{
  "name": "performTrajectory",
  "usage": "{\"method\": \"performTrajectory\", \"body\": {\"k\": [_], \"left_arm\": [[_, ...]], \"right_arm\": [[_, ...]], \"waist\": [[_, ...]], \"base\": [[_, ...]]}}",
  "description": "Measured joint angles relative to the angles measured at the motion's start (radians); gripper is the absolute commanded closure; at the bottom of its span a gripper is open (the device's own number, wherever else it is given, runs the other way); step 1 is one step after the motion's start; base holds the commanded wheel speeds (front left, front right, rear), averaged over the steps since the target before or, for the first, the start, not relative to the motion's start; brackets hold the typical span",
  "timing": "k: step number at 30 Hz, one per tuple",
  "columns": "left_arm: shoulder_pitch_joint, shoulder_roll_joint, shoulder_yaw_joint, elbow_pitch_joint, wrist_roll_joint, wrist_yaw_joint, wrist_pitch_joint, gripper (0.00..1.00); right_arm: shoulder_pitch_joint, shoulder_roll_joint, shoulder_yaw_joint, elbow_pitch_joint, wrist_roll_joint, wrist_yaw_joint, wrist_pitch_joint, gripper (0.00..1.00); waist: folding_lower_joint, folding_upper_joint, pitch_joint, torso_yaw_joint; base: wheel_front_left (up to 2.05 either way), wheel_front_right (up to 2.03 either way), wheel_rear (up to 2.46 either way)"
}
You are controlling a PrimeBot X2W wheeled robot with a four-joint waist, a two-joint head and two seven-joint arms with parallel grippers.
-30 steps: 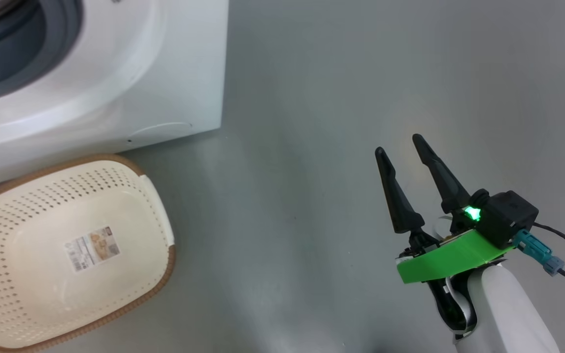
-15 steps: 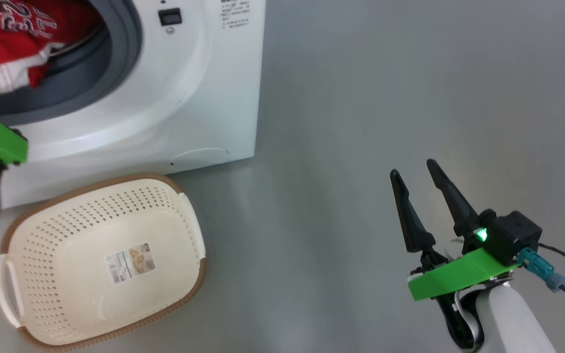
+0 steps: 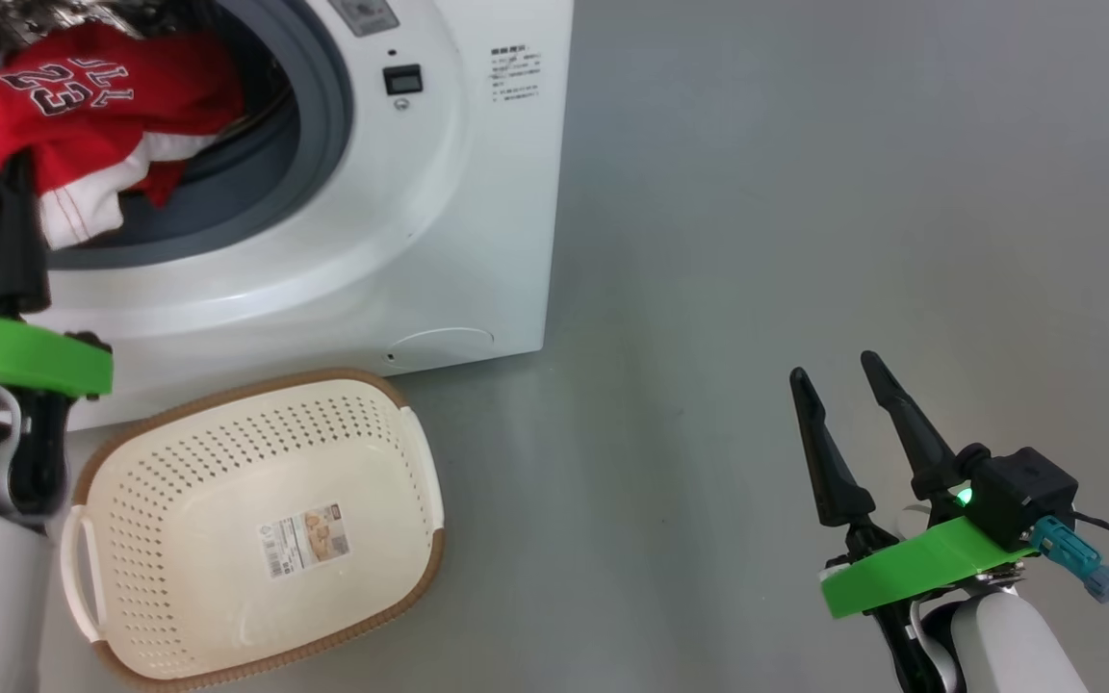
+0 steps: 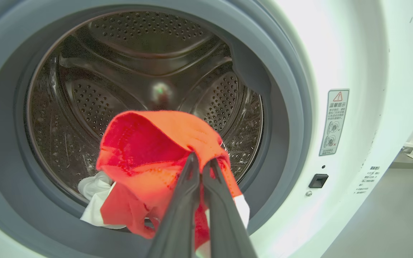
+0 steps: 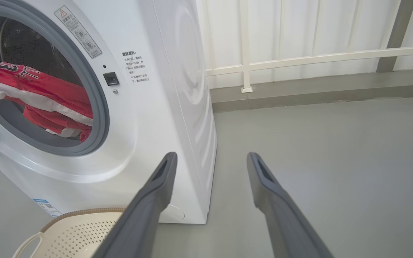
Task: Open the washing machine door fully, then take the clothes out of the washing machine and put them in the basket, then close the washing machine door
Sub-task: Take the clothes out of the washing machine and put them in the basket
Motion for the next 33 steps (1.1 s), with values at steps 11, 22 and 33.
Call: {"method": "performTrajectory", "body": {"k": [11, 22, 33], "left_arm": [[0.186, -0.044, 0.114, -0.238, 0.064, 0.0, 0.0, 1.0], [0.405, -0.095, 0.179, -0.466, 0.106, 0.0, 0.0, 1.0], [0.495, -0.125, 0.14, -0.397, 0.113, 0.0, -0.002, 1.0]], "right_arm": [[0.028, 0.0, -0.024, 0.002, 0.0, 0.0, 0.0, 0.0], [0.036, 0.0, -0.031, -0.007, 0.0, 0.0, 0.0, 0.0], [0.028, 0.0, -0.026, -0.013, 0.0, 0.0, 0.0, 0.0]], "waist": [[0.0, 0.0, -0.042, 0.037], [0.0, 0.0, -0.032, 0.067], [0.0, 0.0, 0.014, 0.077]], "base": [[0.0, 0.0, 0.0], [0.0, 0.0, 0.0], [0.0, 0.0, 0.0]]}}
